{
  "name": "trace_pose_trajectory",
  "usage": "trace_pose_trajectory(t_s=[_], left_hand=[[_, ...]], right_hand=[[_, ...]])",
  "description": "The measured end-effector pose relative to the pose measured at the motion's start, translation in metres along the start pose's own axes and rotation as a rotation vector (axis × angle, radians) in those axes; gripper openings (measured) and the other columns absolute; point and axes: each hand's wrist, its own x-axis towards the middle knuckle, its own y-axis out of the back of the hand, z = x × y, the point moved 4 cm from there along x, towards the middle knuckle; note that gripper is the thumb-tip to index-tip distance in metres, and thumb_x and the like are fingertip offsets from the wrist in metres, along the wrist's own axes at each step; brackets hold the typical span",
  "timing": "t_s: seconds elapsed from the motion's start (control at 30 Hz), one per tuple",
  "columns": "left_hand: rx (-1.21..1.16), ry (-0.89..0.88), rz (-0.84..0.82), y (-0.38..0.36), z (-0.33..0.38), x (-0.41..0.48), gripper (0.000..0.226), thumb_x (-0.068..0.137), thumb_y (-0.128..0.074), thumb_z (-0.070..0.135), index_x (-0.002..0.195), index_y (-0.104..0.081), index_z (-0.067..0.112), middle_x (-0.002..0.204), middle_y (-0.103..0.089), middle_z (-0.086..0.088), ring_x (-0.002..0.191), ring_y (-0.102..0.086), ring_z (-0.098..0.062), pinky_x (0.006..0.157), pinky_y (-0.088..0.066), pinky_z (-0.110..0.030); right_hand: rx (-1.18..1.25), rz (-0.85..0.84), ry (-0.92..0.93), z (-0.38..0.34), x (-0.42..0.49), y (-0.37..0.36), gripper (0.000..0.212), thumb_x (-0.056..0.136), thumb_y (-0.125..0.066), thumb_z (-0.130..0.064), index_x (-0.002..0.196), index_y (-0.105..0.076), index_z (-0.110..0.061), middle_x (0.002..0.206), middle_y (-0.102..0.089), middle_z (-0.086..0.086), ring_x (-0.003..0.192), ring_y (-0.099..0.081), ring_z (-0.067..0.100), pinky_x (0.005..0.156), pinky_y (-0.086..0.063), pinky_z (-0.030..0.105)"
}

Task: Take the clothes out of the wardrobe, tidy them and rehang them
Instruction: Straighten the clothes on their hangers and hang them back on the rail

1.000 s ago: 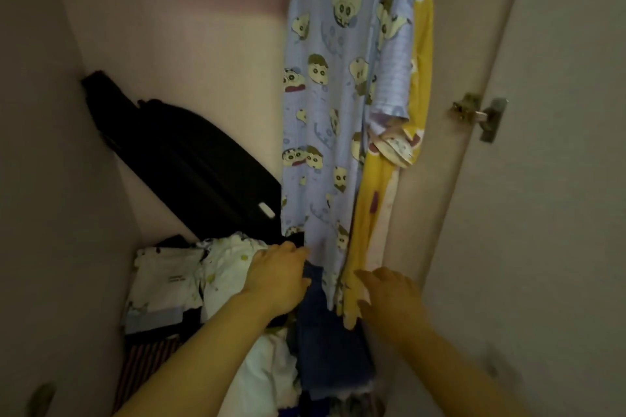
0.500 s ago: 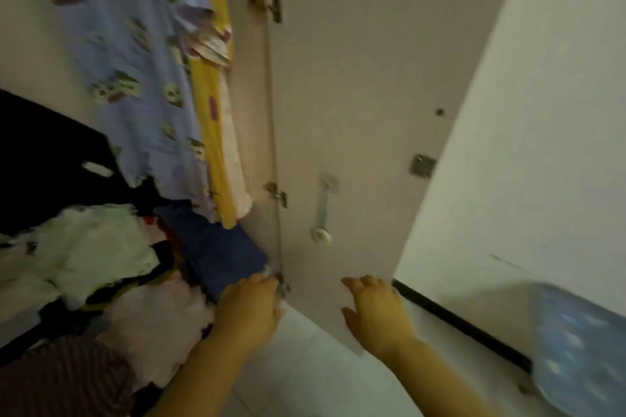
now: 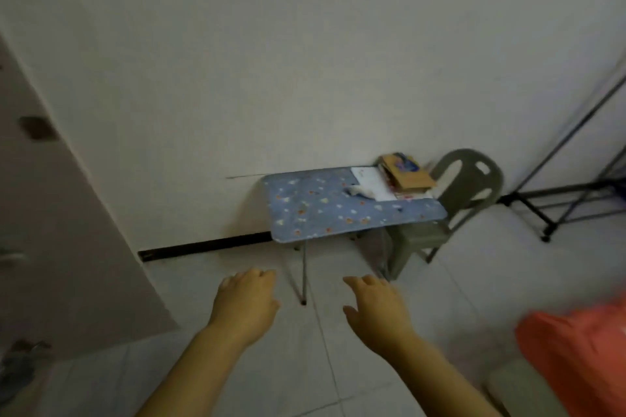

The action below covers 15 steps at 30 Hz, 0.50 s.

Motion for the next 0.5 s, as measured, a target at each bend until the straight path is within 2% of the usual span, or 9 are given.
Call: trace_pose_trajectory(t_s=[0.23, 0.37, 0.5], left_hand=[[0.093, -0.373, -0.091, -0.04, 0.247, 0.025, 0.049, 0.094, -0.046, 0.039, 0.139, -0.036, 0.022, 0.137, -0.042, -0.002, 0.124, -0.042, -0.023, 0.102, -0.032, -0.034], [0.113, -0.582, -0.128, -0.078, 0.397, 0.011, 0.055, 0.094, -0.046, 0.043, 0.143, -0.029, 0.025, 0.142, -0.038, 0.001, 0.129, -0.038, -0.021, 0.104, -0.03, -0.033], [0.2, -0.794, -0.127, -0.112, 0.529, -0.016, 0.054, 0.091, -0.047, 0.044, 0.14, -0.033, 0.027, 0.137, -0.043, 0.002, 0.125, -0.043, -0.02, 0.101, -0.033, -0.032]], right_hand=[[0.073, 0.128, -0.331, 0.211, -0.115, 0.036, 0.053, 0.094, -0.046, -0.035, 0.144, -0.032, -0.025, 0.139, -0.043, 0.003, 0.126, -0.041, 0.022, 0.104, -0.031, 0.031], [0.028, 0.156, -0.494, 0.332, -0.193, 0.046, 0.052, 0.091, -0.046, -0.034, 0.141, -0.034, -0.026, 0.135, -0.046, 0.0, 0.123, -0.042, 0.02, 0.1, -0.031, 0.029], [0.048, 0.166, -0.674, 0.43, -0.27, 0.046, 0.051, 0.089, -0.046, -0.033, 0.139, -0.036, -0.027, 0.133, -0.047, 0.001, 0.122, -0.043, 0.02, 0.097, -0.033, 0.029]])
